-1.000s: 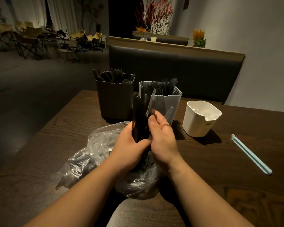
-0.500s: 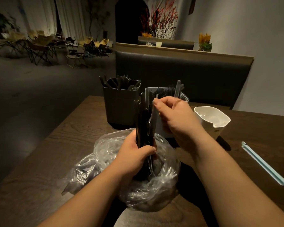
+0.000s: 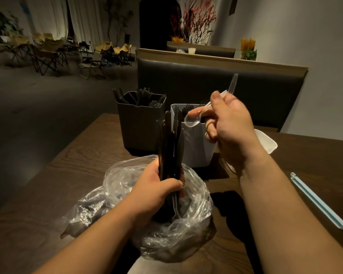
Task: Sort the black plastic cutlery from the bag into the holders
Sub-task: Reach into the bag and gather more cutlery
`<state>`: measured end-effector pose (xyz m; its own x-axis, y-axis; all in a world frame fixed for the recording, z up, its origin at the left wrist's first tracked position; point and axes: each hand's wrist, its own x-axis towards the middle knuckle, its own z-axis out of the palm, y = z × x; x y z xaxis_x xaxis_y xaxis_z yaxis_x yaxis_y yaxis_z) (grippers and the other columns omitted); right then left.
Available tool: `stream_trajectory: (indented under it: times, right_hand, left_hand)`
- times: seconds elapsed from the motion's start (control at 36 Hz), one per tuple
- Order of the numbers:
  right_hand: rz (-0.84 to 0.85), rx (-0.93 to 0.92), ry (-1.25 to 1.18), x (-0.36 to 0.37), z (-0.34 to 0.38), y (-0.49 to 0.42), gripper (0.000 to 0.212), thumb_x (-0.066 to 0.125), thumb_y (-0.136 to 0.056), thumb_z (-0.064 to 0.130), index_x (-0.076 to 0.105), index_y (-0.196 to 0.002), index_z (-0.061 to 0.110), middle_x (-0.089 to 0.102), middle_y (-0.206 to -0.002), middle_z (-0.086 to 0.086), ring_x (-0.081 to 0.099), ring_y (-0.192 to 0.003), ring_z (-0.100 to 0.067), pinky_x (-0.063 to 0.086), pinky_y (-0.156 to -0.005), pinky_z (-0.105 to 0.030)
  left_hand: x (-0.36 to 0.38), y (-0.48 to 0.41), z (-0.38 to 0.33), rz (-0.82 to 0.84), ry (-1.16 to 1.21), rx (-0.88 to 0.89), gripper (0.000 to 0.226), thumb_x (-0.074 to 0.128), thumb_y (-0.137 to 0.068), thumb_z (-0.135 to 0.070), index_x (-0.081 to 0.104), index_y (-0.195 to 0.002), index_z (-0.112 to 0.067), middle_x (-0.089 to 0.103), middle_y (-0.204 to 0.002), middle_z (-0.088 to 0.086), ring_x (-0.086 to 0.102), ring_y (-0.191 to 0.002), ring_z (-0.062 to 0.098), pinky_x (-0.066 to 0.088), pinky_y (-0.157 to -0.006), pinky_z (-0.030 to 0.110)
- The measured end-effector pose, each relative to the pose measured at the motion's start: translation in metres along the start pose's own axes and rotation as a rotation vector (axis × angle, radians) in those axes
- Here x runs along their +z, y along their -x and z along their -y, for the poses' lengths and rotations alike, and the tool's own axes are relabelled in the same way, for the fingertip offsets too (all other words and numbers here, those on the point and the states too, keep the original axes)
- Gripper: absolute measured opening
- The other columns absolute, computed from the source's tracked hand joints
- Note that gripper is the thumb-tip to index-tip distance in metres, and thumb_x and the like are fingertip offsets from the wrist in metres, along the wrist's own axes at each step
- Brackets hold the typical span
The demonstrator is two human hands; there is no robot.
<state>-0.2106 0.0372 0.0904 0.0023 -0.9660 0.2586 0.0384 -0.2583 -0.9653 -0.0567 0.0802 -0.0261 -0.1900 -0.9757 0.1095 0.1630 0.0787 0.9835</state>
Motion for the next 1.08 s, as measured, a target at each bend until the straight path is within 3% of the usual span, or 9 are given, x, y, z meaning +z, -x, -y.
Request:
stream_trajectory:
  times: [0.08,0.17,0.31,0.44,0.56,0.64,0.72,0.86,1.08]
  right_hand:
    - [-0.118,-0.011,0.056,-0.022,0.004,-0.003,0.020,0.038,-0.108,0.031,0.052,-0.101,0.018,0.069,-0.072,0.001,0.061,-0.057,-0.013,0.051,-0.048,-0.021]
    - [-0.082,-0.010,0.111,-0.049,0.008,-0.009,0.019,0.037,-0.108,0.028,0.052,-0.105,0.019,0.058,-0.063,-0.001,0.064,-0.057,-0.021,0.054,-0.048,-0.028]
    - [-0.144,0.046,0.377,-0.090,0.009,-0.016,0.019,0.048,-0.105,0.030,0.067,-0.106,0.025,0.053,-0.075,0.000,0.047,-0.056,-0.010,0.041,-0.045,-0.021]
    - [-0.011,0.154,0.740,-0.120,0.010,-0.020,0.025,0.055,-0.101,0.013,0.072,-0.113,0.029,0.066,-0.093,-0.006,0.056,-0.071,-0.019,0.046,-0.059,-0.029]
    - [-0.064,0.227,0.946,-0.139,0.006,-0.024,0.014,0.070,-0.091,0.010,0.074,-0.101,0.019,0.070,-0.096,-0.005,0.065,-0.080,-0.015,0.053,-0.070,-0.032]
    - [-0.155,0.218,0.991,-0.143,0.004,-0.027,0.007,0.076,-0.086,0.011,0.071,-0.083,0.014,0.069,-0.089,-0.008,0.065,-0.080,-0.017,0.057,-0.077,-0.037]
    - [-0.135,0.219,1.050,-0.143,0.000,-0.032,0.012,0.073,-0.089,0.010,0.069,-0.081,0.018,0.067,-0.091,-0.007,0.065,-0.087,-0.019,0.057,-0.083,-0.038]
    - [-0.156,0.175,1.146,-0.141,-0.012,-0.042,0.027,0.068,-0.089,0.000,0.060,-0.100,0.023,0.063,-0.107,-0.007,0.065,-0.100,-0.025,0.056,-0.092,-0.043]
    - [-0.199,0.145,1.177,-0.132,-0.017,-0.045,0.031,0.074,-0.086,0.001,0.063,-0.105,0.023,0.063,-0.106,-0.005,0.067,-0.097,-0.024,0.059,-0.089,-0.042]
  left_hand:
    - [0.003,0.000,-0.001,0.006,-0.005,0.004,0.027,0.067,-0.067,-0.005,0.060,-0.093,-0.008,0.064,-0.080,0.008,0.064,-0.069,0.024,0.052,-0.067,0.036]
    - [0.005,0.001,-0.001,-0.006,0.012,0.008,0.026,0.067,-0.067,-0.005,0.063,-0.092,-0.010,0.065,-0.077,0.006,0.064,-0.068,0.022,0.054,-0.065,0.035]
    - [0.014,-0.004,0.003,-0.060,0.068,0.034,0.026,0.067,-0.063,-0.003,0.065,-0.088,-0.011,0.065,-0.078,0.007,0.063,-0.067,0.021,0.054,-0.063,0.032]
    - [0.022,-0.011,0.006,-0.106,0.095,0.046,0.029,0.065,-0.064,-0.003,0.060,-0.092,-0.009,0.064,-0.078,0.008,0.061,-0.068,0.023,0.052,-0.065,0.037]
    - [0.021,-0.010,0.009,-0.108,0.098,0.060,0.032,0.067,-0.066,-0.003,0.061,-0.098,-0.010,0.065,-0.081,0.008,0.062,-0.073,0.027,0.053,-0.068,0.042]
    - [0.020,-0.009,0.011,-0.129,0.101,0.047,0.036,0.069,-0.067,-0.006,0.062,-0.102,-0.011,0.067,-0.082,0.007,0.064,-0.074,0.026,0.054,-0.068,0.039]
    - [0.020,-0.008,0.011,-0.121,0.078,0.041,0.039,0.071,-0.068,-0.006,0.061,-0.106,-0.008,0.066,-0.083,0.010,0.065,-0.075,0.027,0.054,-0.070,0.042]
    - [0.020,-0.007,0.009,-0.116,0.094,0.033,0.038,0.072,-0.070,-0.003,0.060,-0.106,-0.007,0.065,-0.082,0.011,0.064,-0.072,0.028,0.055,-0.066,0.039]
    - [0.018,-0.007,0.008,-0.117,0.126,0.024,0.035,0.074,-0.073,0.004,0.061,-0.102,-0.008,0.065,-0.081,0.011,0.063,-0.073,0.029,0.054,-0.068,0.043]
